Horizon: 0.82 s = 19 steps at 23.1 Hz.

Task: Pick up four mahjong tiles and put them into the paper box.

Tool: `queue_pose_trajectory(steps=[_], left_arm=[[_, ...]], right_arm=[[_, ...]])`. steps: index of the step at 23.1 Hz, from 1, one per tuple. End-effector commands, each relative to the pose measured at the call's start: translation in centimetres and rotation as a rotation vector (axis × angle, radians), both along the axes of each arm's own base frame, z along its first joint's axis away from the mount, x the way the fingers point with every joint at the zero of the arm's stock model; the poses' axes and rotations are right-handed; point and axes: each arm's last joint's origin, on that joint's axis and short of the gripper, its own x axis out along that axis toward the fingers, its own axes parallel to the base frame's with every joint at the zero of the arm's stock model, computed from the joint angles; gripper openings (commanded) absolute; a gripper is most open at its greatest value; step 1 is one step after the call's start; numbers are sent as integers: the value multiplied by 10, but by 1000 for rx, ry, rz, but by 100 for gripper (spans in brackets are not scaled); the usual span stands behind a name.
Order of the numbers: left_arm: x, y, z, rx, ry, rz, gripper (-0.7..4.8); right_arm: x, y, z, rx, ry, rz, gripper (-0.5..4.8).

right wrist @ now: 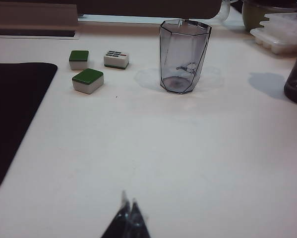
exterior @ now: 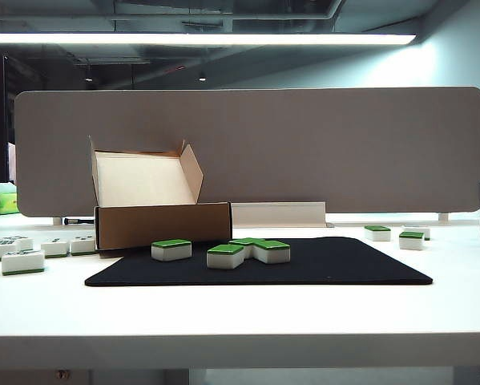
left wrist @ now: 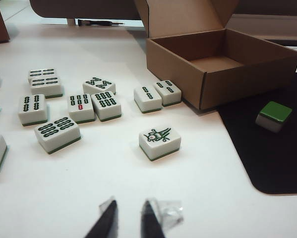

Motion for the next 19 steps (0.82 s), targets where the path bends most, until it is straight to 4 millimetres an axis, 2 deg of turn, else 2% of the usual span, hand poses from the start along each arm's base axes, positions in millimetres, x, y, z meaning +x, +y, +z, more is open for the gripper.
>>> queue_pose_trajectory(steps=[1,19], left_arm=[[0,0,-1,-4,7,-5,-5],[0,0,-1,-39,10,7,-6]], right_arm=[[0,0,0,-3,-8,0,-1],[0,0,2,-5,-20,-6,-1]])
